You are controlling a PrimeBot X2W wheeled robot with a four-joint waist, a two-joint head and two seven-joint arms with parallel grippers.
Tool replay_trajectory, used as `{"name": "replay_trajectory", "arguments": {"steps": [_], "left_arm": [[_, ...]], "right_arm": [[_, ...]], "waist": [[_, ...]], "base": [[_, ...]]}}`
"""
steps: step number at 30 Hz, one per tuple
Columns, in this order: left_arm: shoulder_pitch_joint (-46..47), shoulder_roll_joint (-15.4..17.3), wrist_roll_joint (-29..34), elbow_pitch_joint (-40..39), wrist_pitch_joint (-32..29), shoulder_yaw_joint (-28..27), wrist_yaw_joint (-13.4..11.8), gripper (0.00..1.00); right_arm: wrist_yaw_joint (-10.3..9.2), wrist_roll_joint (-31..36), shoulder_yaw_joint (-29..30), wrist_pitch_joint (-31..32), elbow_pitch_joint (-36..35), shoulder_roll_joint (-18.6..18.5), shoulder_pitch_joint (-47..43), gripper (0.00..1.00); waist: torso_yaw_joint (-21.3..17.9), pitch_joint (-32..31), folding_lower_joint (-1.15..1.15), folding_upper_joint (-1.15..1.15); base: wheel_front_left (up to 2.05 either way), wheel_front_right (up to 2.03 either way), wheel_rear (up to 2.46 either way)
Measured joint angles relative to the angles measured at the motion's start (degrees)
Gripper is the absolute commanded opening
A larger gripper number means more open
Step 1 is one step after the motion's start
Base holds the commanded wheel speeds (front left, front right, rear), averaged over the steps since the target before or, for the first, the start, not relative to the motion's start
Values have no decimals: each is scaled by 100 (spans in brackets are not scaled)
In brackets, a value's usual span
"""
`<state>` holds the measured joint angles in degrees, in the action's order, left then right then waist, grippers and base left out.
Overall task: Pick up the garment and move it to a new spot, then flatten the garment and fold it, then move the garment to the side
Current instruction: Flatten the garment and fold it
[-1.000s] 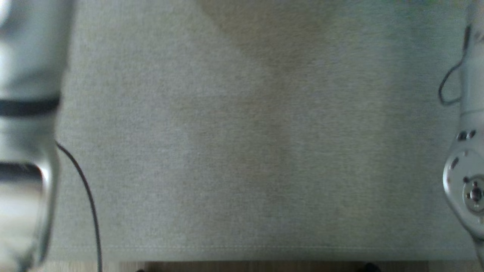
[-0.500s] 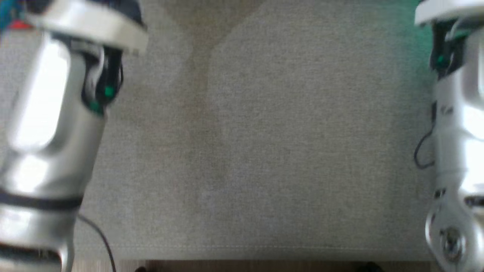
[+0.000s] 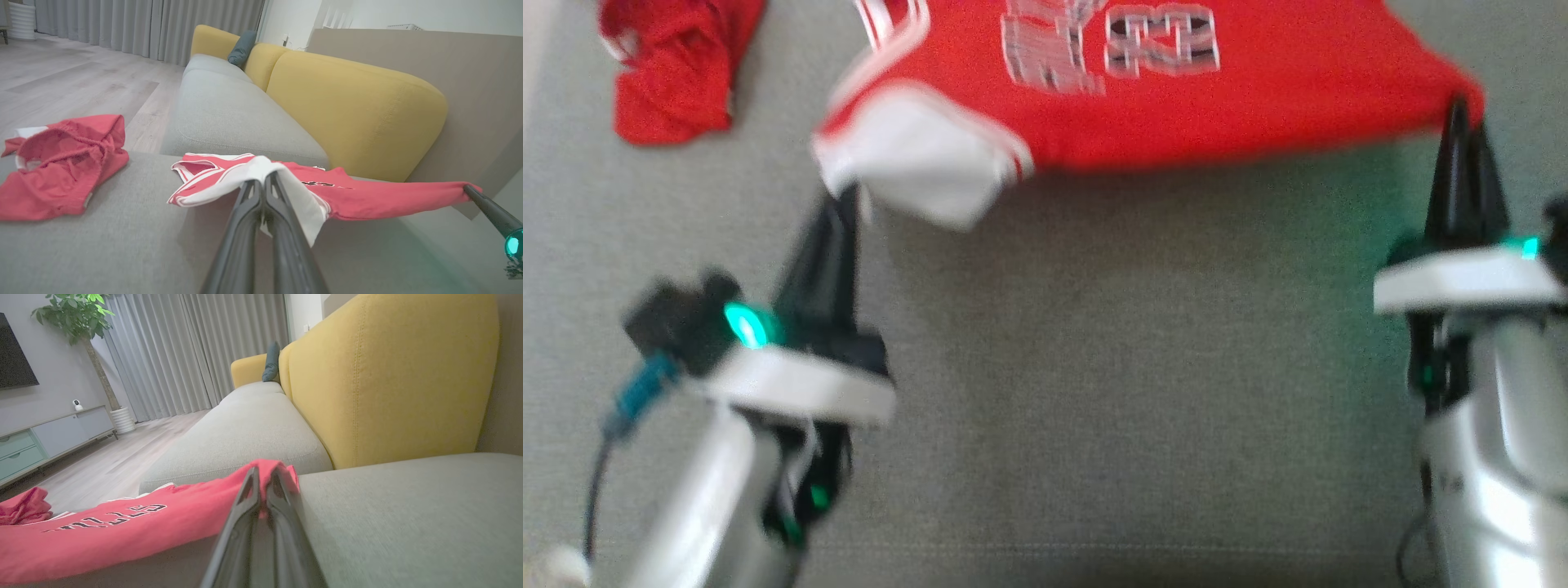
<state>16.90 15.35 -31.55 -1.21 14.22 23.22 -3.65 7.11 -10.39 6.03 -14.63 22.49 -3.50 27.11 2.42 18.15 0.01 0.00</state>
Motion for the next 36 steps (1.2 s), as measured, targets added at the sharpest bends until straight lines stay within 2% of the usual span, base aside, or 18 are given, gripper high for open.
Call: {"name": "replay_trajectory", "arguments": {"steps": [8,15,18,22,28,36], "left_arm": [[-1357,35,-147,-635,-45,216,-286,0],[-2470,235,-240,-1169,-166,255,-557,0],[-2813,361,-277,-1330,-313,260,-652,0],[-2850,402,-378,-1255,-423,318,-649,0],[-2773,336,-509,-744,-505,421,-530,0],[-1974,171,-498,-227,-387,407,-357,0]], "right_arm": [[0,-279,9,0,-676,68,-1503,0],[0,-438,26,59,-1369,93,-2822,0],[0,-453,23,298,-1653,99,-3280,0],[0,-561,21,405,-1583,104,-3444,0],[0,-586,-76,419,-1040,105,-3329,0],[0,-587,-199,385,-501,104,-2780,0]], "waist": [[108,-716,0,0],[174,-1190,0,0],[140,-1229,0,0],[86,-1206,0,0],[35,-1057,0,0],[18,-785,0,0]], "base": [[0,0,0],[0,0,0],[0,0,0],[0,0,0],[0,0,0],[0,0,0]]}}
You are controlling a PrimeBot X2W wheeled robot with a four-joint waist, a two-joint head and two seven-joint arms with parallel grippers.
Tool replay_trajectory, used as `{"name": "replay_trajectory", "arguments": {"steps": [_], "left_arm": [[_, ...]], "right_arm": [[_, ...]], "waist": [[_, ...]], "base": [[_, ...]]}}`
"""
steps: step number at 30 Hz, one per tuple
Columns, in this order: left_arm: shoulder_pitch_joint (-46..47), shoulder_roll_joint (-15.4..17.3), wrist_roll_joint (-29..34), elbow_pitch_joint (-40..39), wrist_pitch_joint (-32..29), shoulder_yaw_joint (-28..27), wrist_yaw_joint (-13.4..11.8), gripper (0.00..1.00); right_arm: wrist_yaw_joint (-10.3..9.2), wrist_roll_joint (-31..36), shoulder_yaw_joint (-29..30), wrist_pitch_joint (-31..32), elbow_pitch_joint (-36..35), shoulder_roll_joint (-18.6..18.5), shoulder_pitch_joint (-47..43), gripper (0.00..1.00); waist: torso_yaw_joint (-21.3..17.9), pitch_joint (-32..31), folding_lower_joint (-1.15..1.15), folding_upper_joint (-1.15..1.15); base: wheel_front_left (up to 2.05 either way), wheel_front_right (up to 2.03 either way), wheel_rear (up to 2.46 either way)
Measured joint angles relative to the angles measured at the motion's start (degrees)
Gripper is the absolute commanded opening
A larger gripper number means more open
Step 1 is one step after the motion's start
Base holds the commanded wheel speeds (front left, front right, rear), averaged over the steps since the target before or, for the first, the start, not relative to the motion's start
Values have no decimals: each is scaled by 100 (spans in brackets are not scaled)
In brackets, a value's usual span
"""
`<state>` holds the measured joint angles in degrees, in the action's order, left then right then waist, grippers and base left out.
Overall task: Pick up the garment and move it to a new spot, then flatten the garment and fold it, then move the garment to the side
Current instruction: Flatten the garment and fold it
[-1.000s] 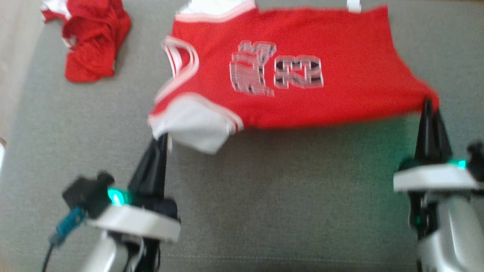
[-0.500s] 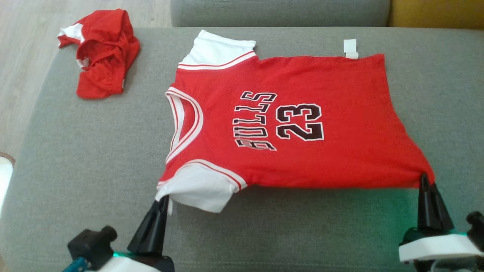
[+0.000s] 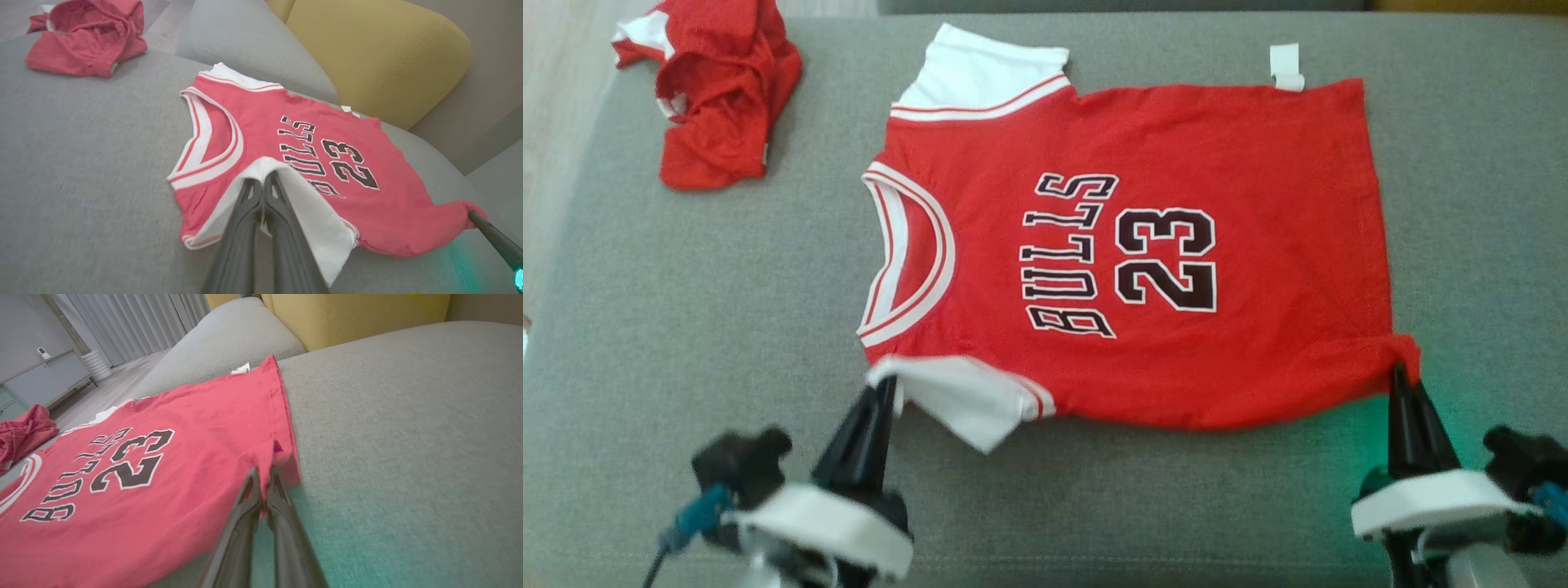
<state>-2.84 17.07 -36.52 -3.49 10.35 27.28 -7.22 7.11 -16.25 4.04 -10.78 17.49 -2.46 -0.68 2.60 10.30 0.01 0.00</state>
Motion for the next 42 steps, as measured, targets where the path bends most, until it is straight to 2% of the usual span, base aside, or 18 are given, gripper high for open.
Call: {"name": "replay_trajectory", "arguments": {"steps": [9,19,20,21,22,23,24,28,33,37,42], "left_arm": [[1511,-129,275,770,140,-62,213,0],[2632,-326,368,2123,194,-60,443,0],[2704,-350,369,2225,205,-58,479,0],[2766,-374,377,2309,243,-58,480,20],[2821,-393,410,2381,263,-63,497,41],[2864,-412,449,2420,297,-64,528,91],[2903,-441,479,2441,326,-73,530,100],[2942,-535,520,2407,382,-94,601,100],[2802,-538,565,2052,393,-240,625,100],[2462,-530,563,1741,394,-307,620,100],[1701,-385,475,1386,240,-359,475,100]], "right_arm": [[0,-63,-24,-118,179,-3,873,0],[0,-157,-49,-242,1144,-11,1930,0],[0,-157,-53,-243,1237,-12,2000,18],[0,-165,-63,-257,1313,-13,2065,47],[0,-198,-70,-294,1347,-12,2115,100],[0,-218,-69,-304,1367,-13,2165,100],[0,-227,-64,-320,1374,-13,2206,100],[0,-230,26,-359,1236,-13,2252,100],[0,-200,266,-361,626,-18,2173,100],[0,-97,334,-368,347,-18,1896,100],[0,83,367,-353,87,-15,1363,100]], "waist": [[-70,396,-1,0],[-232,874,-2,0],[-239,901,-2,0],[-245,921,-2,0],[-246,930,-2,0],[-245,933,-2,0],[-243,929,-1,0],[-222,877,-1,0],[-186,723,-1,0],[-164,600,-1,0],[-121,397,0,0]], "base": [[0,0,0],[0,0,0],[0,0,0],[0,0,0],[0,0,0],[0,0,0],[0,0,0],[0,0,0],[0,0,0],[0,0,0],[0,0,0]]}}
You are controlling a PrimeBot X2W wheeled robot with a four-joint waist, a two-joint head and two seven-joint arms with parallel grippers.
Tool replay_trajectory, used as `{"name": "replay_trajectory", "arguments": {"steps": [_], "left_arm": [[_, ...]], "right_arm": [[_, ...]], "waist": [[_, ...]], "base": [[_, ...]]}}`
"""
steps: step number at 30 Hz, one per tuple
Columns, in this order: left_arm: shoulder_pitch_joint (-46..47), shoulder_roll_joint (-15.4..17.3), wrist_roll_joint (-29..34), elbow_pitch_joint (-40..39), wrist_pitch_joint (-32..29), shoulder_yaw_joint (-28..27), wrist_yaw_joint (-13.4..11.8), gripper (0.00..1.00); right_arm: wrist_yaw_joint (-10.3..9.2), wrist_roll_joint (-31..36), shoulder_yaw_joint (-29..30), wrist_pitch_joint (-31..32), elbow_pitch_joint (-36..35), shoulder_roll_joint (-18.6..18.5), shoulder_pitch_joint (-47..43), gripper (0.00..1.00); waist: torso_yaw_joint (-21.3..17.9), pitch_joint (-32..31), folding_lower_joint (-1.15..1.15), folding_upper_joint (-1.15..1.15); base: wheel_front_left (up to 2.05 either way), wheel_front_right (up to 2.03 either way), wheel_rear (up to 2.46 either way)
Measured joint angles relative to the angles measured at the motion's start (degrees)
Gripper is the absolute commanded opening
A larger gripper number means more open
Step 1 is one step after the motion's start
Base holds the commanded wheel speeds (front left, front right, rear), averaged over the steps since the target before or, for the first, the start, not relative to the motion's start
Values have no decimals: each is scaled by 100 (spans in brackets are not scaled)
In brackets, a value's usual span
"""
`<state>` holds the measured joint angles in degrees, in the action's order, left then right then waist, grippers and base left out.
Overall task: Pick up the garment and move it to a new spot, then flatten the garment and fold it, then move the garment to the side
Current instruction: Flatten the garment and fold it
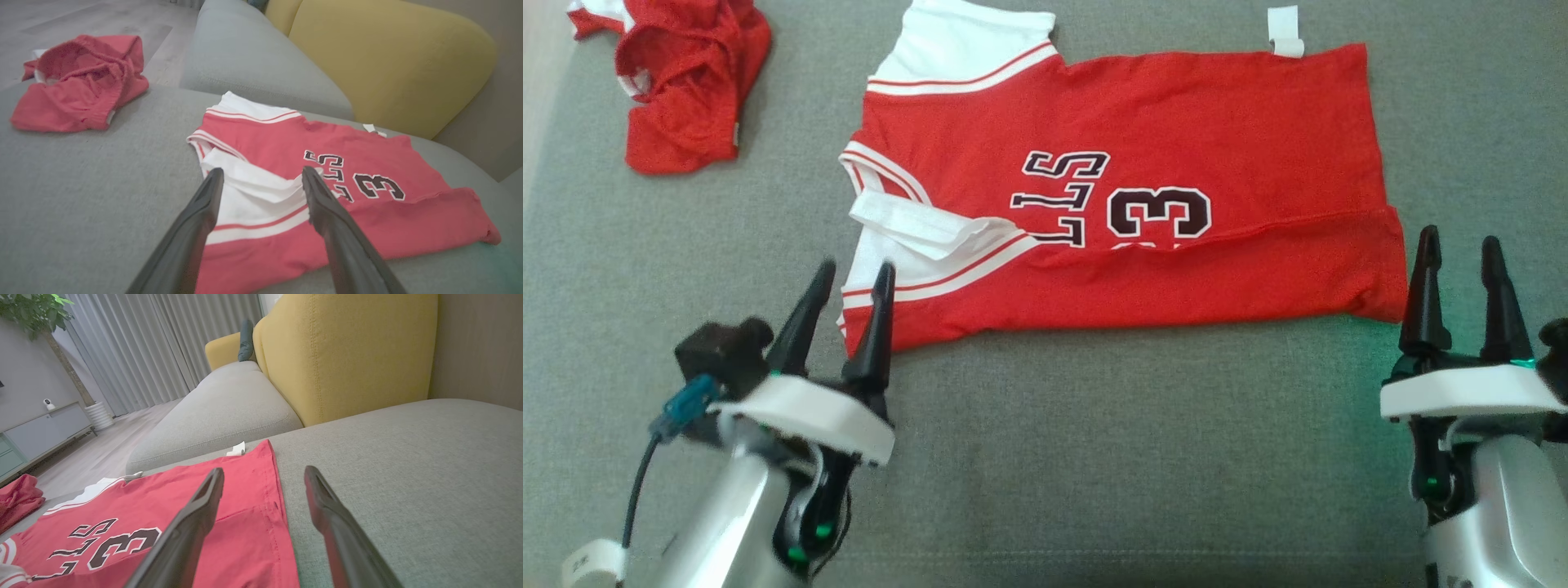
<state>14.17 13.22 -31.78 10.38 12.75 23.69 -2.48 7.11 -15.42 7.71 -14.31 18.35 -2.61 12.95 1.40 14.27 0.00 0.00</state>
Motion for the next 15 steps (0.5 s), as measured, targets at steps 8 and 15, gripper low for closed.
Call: {"name": "replay_trajectory", "arguments": {"steps": [8,15], "left_arm": [[-573,188,-352,-55,-912,-21,-318,100],[-554,182,-524,335,-1332,-65,-555,100]], "right_arm": [[0,18,-86,234,-198,2,-216,100],[0,-22,-229,281,-250,3,-235,100]], "waist": [[17,-95,0,0],[-102,57,0,0]], "base": [[0,0,0],[0,0,0]]}}
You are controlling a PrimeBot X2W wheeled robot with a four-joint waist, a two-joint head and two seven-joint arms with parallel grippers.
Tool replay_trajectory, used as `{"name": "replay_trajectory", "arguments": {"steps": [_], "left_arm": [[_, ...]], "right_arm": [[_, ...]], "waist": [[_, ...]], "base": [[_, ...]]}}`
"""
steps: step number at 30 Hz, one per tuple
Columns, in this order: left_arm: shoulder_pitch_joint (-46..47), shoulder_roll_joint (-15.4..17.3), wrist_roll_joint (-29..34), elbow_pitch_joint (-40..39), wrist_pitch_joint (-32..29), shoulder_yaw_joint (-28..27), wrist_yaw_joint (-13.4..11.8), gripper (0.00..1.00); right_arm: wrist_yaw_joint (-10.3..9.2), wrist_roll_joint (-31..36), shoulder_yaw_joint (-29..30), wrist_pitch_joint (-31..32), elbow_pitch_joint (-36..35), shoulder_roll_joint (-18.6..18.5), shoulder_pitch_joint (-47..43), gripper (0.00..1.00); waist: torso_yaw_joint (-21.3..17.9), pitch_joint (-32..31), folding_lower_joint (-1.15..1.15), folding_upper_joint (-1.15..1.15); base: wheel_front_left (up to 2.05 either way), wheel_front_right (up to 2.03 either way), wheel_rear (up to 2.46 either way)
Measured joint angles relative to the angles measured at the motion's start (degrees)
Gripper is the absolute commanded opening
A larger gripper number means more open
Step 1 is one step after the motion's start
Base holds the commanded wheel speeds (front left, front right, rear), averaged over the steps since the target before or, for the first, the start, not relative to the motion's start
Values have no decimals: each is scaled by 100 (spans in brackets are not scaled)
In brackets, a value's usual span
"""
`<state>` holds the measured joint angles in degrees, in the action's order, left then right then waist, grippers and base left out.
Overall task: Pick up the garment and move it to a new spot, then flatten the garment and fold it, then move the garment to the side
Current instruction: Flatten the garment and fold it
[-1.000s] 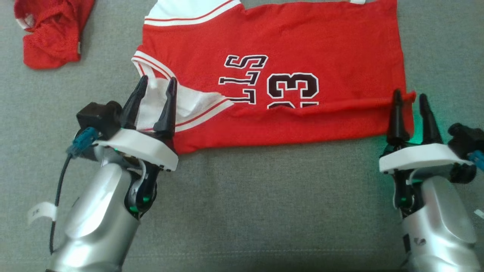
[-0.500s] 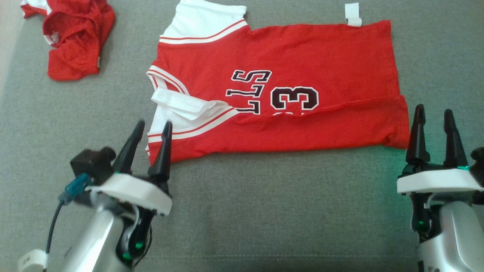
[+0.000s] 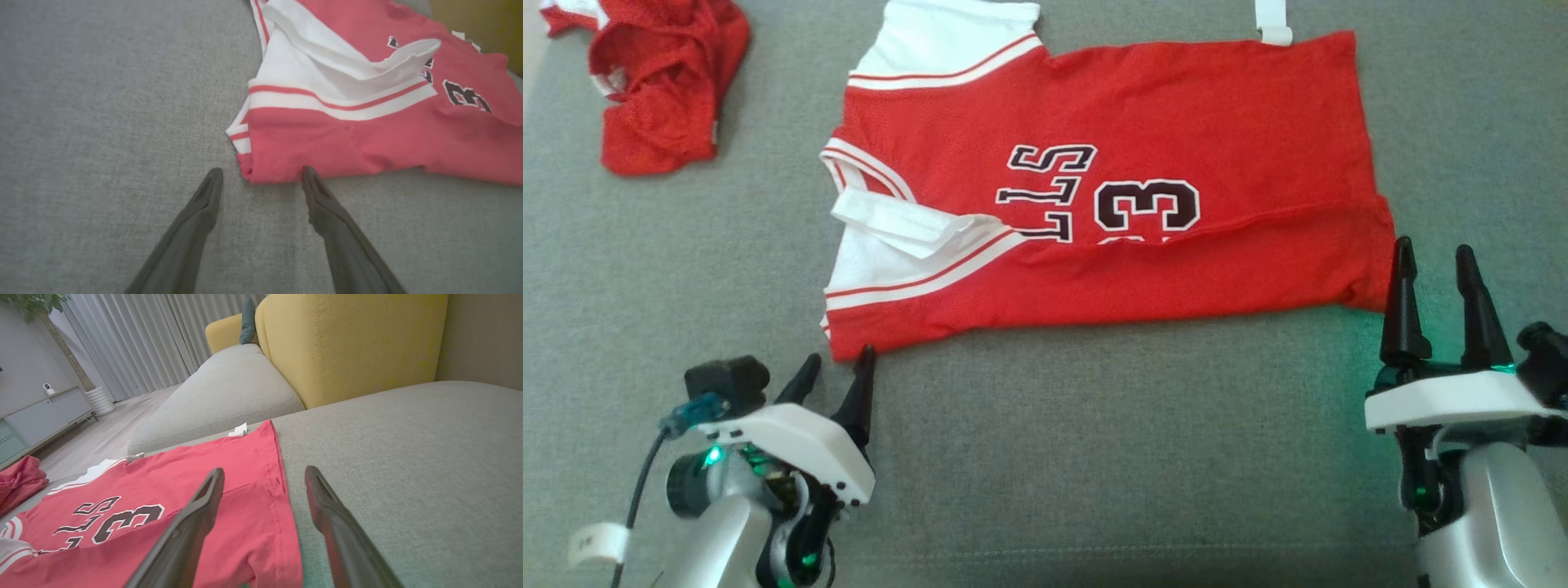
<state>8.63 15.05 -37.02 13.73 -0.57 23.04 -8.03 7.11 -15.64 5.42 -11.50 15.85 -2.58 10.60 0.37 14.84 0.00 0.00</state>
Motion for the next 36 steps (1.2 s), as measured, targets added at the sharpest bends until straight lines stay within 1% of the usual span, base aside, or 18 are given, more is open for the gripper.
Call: {"name": "replay_trajectory", "arguments": {"steps": [3,14,15,16,17,18,19,27,35,36], "left_arm": [[48,-2,-67,119,-135,-38,-65,100],[213,-35,-376,145,-223,-170,-4,100],[215,-35,-389,152,-253,-171,-5,83],[225,-33,-389,191,-316,-171,-32,42],[228,-32,-389,225,-346,-169,-40,26],[229,-33,-389,248,-364,-165,-38,5],[232,-37,-389,258,-382,-157,-37,0],[257,-63,-387,257,-272,-113,-4,0],[209,-65,-387,90,-7,-125,-5,0],[209,-65,-387,90,-7,-125,-5,0]], "right_arm": [[0,0,-5,0,-2,0,2,100],[0,-43,-3,-1,30,0,5,100],[0,-43,-3,-1,44,0,7,100],[0,-43,-7,2,107,0,17,100],[0,-42,-10,37,162,0,29,100],[0,-42,-14,78,212,0,40,100],[0,-42,-15,101,274,0,46,100],[0,109,92,300,950,0,120,100],[0,110,70,533,1881,-2,548,100],[0,110,70,533,1881,-2,548,89]], "waist": [[-72,65,0,0],[-194,123,0,0],[-195,124,0,0],[-195,125,0,0],[-194,124,0,0],[-191,122,0,0],[-184,120,0,0],[-32,58,0,0],[133,-37,0,0],[133,-37,0,0]], "base": [[0,0,0],[0,0,0],[0,0,0],[0,0,0],[0,0,0],[0,0,0],[0,0,0],[0,0,0],[0,0,0],[0,0,0]]}}
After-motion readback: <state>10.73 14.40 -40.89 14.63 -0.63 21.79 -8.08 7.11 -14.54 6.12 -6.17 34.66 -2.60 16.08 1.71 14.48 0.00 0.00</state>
